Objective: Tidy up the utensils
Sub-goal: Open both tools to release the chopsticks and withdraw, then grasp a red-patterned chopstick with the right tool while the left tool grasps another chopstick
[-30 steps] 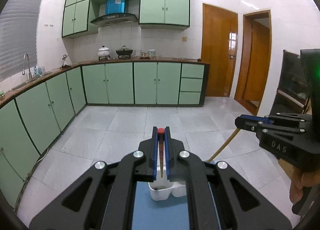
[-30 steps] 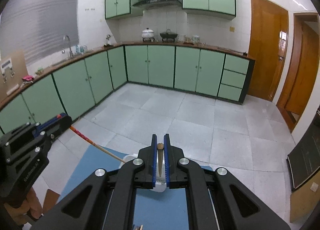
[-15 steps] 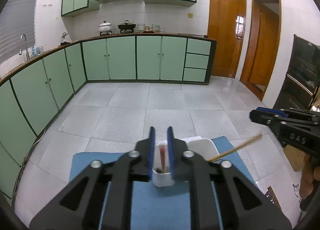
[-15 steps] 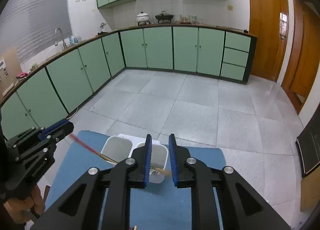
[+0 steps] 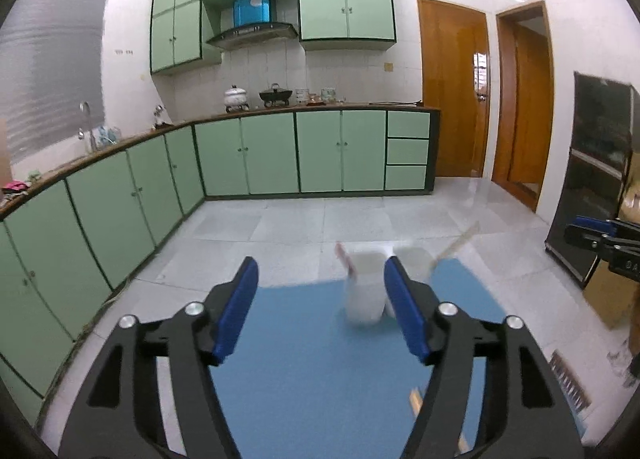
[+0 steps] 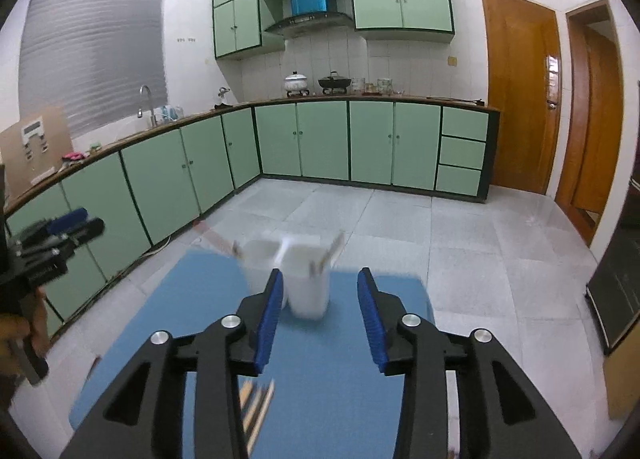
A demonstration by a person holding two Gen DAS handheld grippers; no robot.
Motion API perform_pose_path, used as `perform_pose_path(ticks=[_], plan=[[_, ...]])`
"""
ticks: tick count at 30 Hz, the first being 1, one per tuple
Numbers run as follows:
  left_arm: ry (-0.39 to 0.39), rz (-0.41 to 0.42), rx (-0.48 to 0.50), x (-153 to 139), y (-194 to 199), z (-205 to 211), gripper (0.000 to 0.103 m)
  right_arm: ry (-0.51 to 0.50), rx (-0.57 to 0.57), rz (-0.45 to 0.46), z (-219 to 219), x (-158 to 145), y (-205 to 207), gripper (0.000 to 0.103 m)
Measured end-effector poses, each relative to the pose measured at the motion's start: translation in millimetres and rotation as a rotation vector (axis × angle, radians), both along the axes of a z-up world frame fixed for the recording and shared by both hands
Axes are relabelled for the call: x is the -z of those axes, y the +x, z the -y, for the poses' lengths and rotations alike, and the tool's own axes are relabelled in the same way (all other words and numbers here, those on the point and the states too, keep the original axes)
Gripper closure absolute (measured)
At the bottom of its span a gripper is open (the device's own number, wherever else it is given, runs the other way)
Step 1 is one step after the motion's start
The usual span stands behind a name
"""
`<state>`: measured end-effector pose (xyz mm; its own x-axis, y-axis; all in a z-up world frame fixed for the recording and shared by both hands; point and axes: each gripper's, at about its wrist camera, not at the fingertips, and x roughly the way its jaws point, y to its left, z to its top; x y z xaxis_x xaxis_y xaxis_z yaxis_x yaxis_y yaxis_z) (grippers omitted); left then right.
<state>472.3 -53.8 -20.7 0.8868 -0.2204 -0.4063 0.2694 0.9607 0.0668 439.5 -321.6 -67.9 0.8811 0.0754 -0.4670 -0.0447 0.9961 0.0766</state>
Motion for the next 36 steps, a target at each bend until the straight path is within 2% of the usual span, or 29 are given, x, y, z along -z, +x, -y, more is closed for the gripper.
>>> perform_pose_path(ticks=[6,8,12,15,19,23,29,30,33,36], plan=[[-0.002,-0.027,-0.001,73.7,-107.7,-21.9,0.028,-0.022,-0.008,-0.056,-33.1,96.7,-97.7,0.060],[-0.030,-0.055,-0.002,101.3,-140.1,-25.4,0.024,-0.023,-0.006,-0.082,-43.8,128.8,-123.8,0.060],[-0.037,-0.127,0.023,149.3,-175.1,-20.4,0.023,-0.035,-0.022,-0.156,-68.5,186.2,-155.6,0.060],[-0.052,-0.186,0.027,176.7,-183.8,-17.8,0.023,-0.074,-0.055,-0.186,-90.5,208.4,-160.3,0.060],[-0.033,-0.212,0.038,200.3,-187.0,-8.9,0.025,-0.117,-0.090,-0.196,-108.9,222.2,-160.9,0.060],[-0.034,-0.255,0.029,216.4,-183.1,-10.1,0.034,-0.135,-0.100,-0.178,-115.8,227.5,-157.0,0.062],[-0.057,-0.258,-0.001,217.9,-180.6,-22.0,0.035,-0.137,-0.095,-0.151,-119.4,229.5,-141.5,0.067],[-0.056,-0.258,0.001,218.6,-181.6,-21.3,0.035,-0.141,-0.097,-0.148,-120.1,229.4,-139.5,0.071],[-0.045,-0.265,0.016,221.7,-182.8,-12.9,0.035,-0.139,-0.083,-0.151,-117.7,229.7,-134.3,0.092],[-0.033,-0.274,0.035,226.6,-180.8,-3.9,0.036,-0.116,-0.047,-0.157,-106.0,230.1,-133.7,0.096]])
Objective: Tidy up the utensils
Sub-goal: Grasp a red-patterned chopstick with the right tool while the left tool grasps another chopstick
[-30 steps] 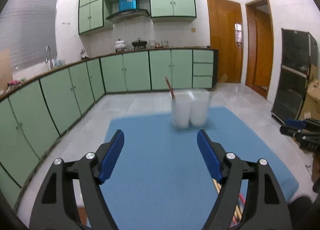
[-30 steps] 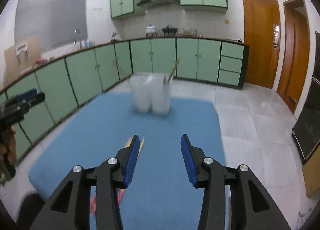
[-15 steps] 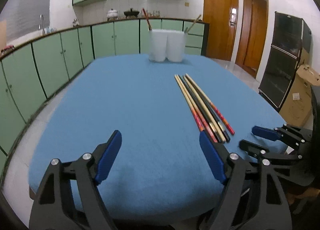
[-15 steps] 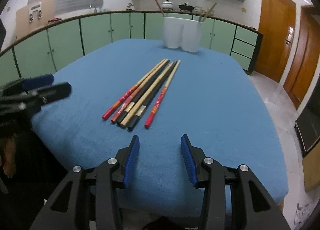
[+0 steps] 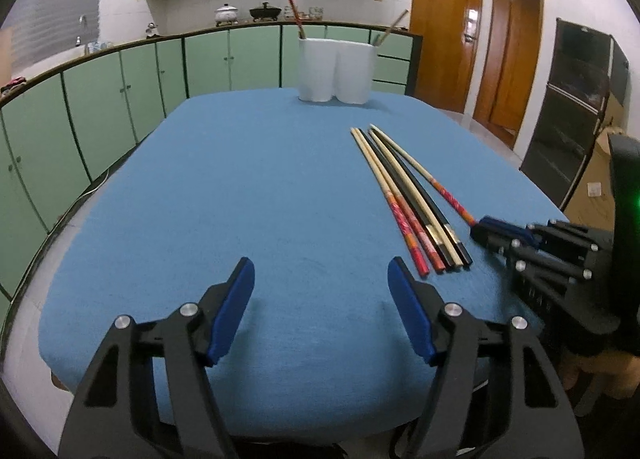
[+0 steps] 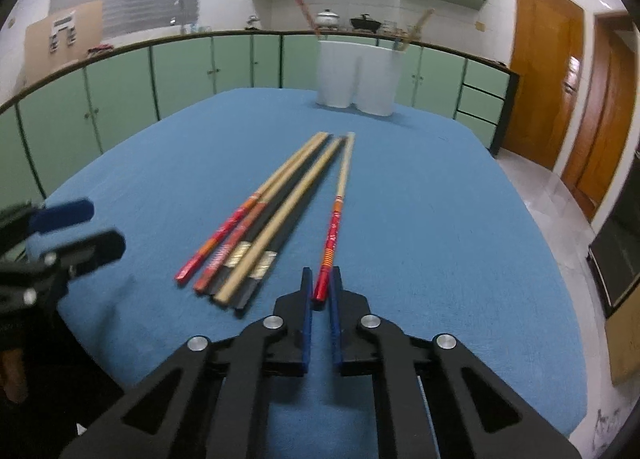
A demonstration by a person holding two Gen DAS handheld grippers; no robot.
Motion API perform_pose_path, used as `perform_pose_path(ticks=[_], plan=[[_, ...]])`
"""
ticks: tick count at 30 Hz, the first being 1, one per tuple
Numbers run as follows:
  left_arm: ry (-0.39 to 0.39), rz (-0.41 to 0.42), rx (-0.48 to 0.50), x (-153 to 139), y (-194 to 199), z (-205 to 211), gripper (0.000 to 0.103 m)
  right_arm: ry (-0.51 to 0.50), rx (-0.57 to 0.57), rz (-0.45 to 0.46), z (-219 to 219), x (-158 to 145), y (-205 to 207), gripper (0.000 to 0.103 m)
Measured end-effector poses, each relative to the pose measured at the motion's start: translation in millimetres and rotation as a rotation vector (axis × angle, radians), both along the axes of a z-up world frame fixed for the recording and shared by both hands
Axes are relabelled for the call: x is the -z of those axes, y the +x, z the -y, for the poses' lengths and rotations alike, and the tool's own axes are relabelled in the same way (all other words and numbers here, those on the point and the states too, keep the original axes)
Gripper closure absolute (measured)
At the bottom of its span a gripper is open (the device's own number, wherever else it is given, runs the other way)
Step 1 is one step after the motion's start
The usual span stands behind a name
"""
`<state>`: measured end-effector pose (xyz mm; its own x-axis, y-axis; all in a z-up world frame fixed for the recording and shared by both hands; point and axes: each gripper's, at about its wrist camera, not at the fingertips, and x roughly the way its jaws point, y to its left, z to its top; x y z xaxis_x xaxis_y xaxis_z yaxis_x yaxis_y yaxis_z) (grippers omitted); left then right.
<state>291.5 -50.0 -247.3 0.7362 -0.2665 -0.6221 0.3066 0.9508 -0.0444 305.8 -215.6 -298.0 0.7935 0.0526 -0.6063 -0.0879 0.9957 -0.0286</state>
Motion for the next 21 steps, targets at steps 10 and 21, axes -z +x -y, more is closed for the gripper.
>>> perform_pose_path(ticks=[10,21], plan=[[0.037,-0.011,0.072,12.8,2.0,33.7,0.038,0.047,0.092,-0.018,40.7,0.6,-10.3,0.097],[0.059,-0.008,0.033,19.1,7.1,46.9,0.041,0.066,0.091,-0.017,43.4,0.7,-6.5,0.097]])
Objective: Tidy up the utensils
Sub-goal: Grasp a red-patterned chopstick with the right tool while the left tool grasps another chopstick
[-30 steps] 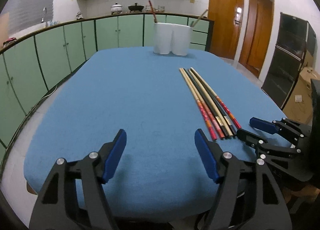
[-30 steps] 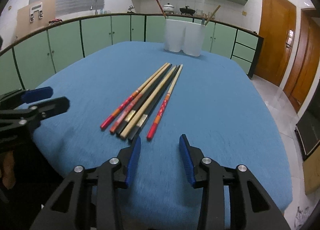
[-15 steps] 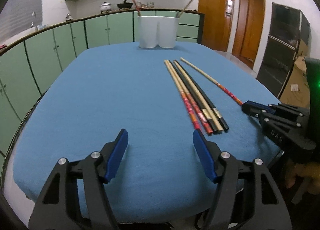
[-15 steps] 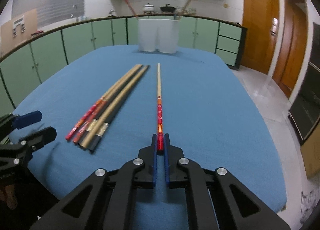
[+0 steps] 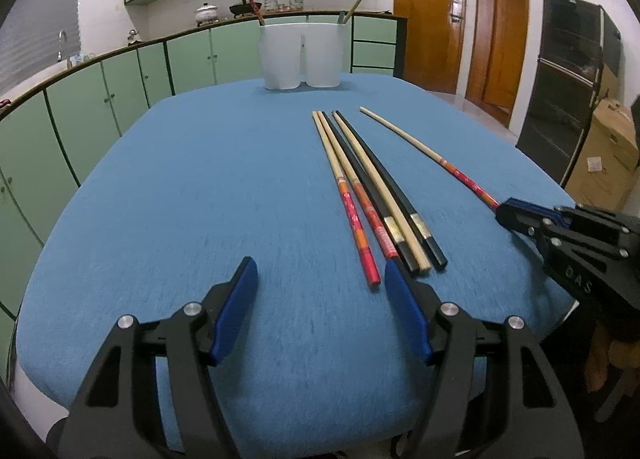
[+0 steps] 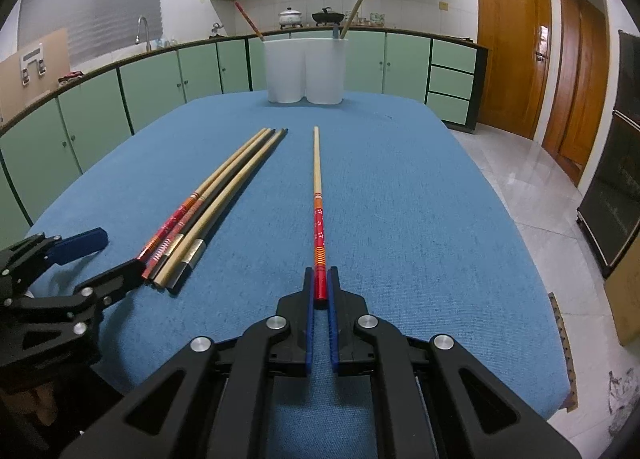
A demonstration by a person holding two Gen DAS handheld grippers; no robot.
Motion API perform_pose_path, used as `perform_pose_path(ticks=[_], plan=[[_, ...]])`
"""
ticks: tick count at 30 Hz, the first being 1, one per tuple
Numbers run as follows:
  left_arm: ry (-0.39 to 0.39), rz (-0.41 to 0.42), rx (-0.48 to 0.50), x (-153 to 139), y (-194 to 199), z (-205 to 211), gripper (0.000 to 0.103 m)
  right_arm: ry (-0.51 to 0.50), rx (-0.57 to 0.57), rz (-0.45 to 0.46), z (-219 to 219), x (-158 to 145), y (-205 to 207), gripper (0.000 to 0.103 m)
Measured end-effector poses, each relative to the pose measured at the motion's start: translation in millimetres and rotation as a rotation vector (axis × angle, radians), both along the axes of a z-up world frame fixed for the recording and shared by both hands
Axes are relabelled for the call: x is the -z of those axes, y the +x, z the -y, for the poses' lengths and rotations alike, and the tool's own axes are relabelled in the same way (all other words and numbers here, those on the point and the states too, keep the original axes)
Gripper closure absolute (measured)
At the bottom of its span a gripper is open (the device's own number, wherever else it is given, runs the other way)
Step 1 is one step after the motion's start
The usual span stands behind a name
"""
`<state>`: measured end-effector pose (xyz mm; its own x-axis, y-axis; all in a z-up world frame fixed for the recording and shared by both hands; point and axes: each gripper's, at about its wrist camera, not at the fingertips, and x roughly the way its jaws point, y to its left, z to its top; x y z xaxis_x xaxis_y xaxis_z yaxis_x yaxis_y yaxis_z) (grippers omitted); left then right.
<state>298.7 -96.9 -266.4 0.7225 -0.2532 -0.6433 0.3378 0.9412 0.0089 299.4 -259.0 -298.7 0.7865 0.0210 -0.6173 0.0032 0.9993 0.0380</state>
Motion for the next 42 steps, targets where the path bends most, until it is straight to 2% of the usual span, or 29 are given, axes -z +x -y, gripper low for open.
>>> perform_pose_path(ticks=[3,4,8,9,16,18,21,25,27,30,31,32,37,42], plan=[[-0.001,0.016,-0.014,0.4,1.5,0.9,0.058,-0.002,-0.001,0.000,-0.4,0.0,-0.2,0.097],[-0.003,0.020,-0.017,0.2,2.2,0.6,0.067,-0.003,0.000,0.001,-0.6,-0.1,-0.1,0.097],[-0.006,0.033,-0.051,0.8,3.7,-1.8,0.092,-0.012,0.004,0.002,-1.7,0.3,-1.0,0.097],[-0.004,0.036,-0.067,0.7,4.3,-3.2,0.096,-0.017,0.008,0.002,-2.5,0.3,-0.9,0.096],[-0.029,0.018,-0.240,-1.1,8.5,-32.0,0.097,-0.051,0.050,0.001,-10.6,0.6,-3.0,0.097],[-0.035,0.007,-0.259,-2.4,6.9,-36.5,0.096,-0.044,0.038,-0.001,-15.5,0.0,-2.9,0.097],[-0.032,0.001,-0.246,-3.9,4.6,-36.3,0.094,-0.058,-0.006,0.009,-24.6,-0.8,-6.1,0.096],[-0.018,0.003,-0.211,-4.9,4.9,-34.9,0.082,-0.047,-0.006,0.008,-22.2,1.0,-8.4,0.095],[-0.014,0.007,-0.199,-4.0,3.7,-35.6,0.082,-0.052,-0.008,0.010,-22.7,0.8,-8.1,0.095],[-0.026,0.006,-0.183,-3.4,5.6,-38.0,0.084,-0.062,-0.018,0.011,-23.9,0.8,-7.3,0.096],[-0.030,0.004,-0.180,-3.8,6.4,-39.1,0.094,-0.056,-0.019,0.009,-22.9,0.2,-7.1,0.096],[-0.031,-0.002,-0.177,-4.4,7.1,-40.0,0.098,-0.049,-0.017,0.006,-21.5,-1.4,-7.1,0.096],[-0.050,-0.022,-0.187,-19.9,2.4,-47.4,0.098,-0.009,0.002,0.039,-15.7,-25.9,-18.6,0.097],[-0.070,-0.013,-0.195,-55.7,-6.8,-55.1,0.098,0.026,0.001,0.081,-14.0,-59.6,-33.9,0.097]])
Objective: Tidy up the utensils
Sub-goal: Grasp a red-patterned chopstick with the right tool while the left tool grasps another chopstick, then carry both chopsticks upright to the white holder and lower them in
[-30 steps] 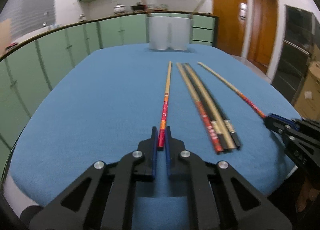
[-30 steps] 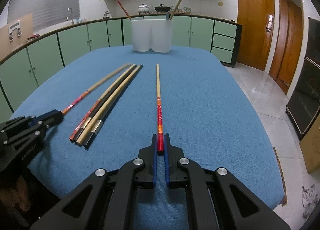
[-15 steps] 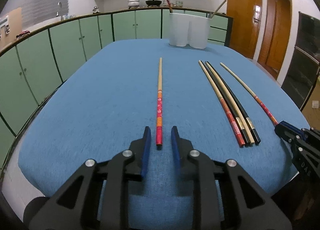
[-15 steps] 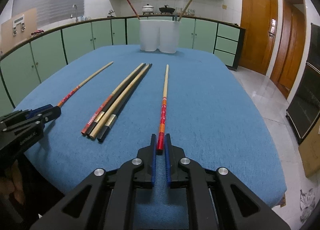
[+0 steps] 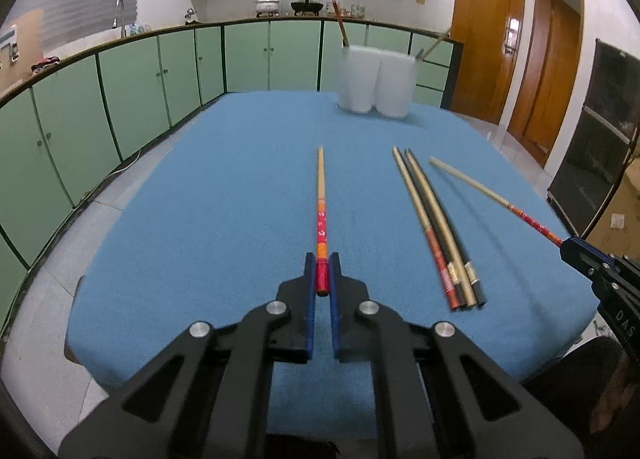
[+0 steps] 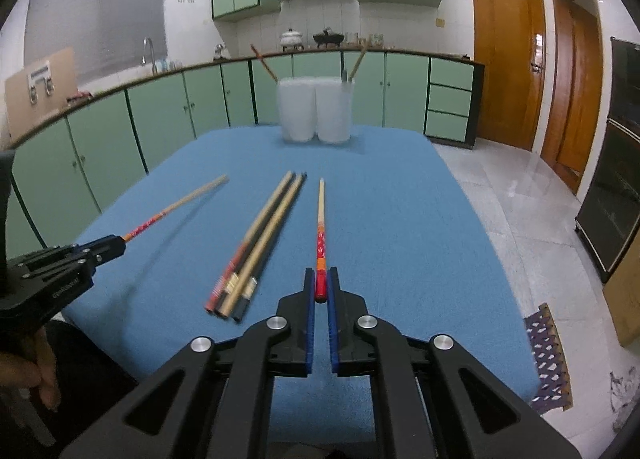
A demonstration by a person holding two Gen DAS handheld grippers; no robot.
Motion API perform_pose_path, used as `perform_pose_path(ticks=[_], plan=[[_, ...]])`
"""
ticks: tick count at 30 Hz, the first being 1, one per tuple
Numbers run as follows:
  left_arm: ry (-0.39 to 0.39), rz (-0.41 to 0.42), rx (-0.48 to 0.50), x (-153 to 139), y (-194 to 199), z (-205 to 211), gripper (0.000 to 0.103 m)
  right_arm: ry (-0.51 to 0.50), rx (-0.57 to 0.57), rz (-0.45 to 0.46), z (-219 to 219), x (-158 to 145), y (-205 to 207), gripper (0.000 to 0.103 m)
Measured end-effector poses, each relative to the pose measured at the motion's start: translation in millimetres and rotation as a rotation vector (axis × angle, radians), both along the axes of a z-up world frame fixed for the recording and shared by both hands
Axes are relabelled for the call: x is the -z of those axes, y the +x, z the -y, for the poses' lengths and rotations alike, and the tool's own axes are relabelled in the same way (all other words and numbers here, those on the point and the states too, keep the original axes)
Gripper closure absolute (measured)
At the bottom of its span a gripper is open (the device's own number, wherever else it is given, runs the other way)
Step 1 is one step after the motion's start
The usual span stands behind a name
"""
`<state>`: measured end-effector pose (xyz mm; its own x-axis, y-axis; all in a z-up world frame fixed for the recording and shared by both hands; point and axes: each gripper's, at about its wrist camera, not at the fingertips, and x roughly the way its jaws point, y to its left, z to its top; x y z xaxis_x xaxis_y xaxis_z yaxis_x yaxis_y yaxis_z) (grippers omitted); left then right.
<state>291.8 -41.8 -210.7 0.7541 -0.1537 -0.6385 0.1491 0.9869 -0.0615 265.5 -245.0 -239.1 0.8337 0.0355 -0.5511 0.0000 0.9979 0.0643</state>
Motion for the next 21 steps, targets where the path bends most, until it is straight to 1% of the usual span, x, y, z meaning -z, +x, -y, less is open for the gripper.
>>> perform_pose_path(ticks=[7,10,15,21], plan=[[-0.008,0.062,0.006,-61.1,-6.4,-5.3,0.098,0.001,-0.021,0.061,1.3,-61.8,-3.7,0.097],[0.004,0.092,0.017,-85.0,-8.2,-5.1,0.098,-0.016,-0.048,0.081,0.7,-89.0,-1.8,0.097],[-0.003,0.097,0.030,-114.3,-2.6,-7.2,0.098,-0.049,-0.095,0.078,-2.4,-119.4,10.9,0.098],[0.013,0.132,0.057,-144.3,3.0,-4.2,0.098,-0.093,-0.147,0.032,-11.8,-137.8,34.9,0.098]])
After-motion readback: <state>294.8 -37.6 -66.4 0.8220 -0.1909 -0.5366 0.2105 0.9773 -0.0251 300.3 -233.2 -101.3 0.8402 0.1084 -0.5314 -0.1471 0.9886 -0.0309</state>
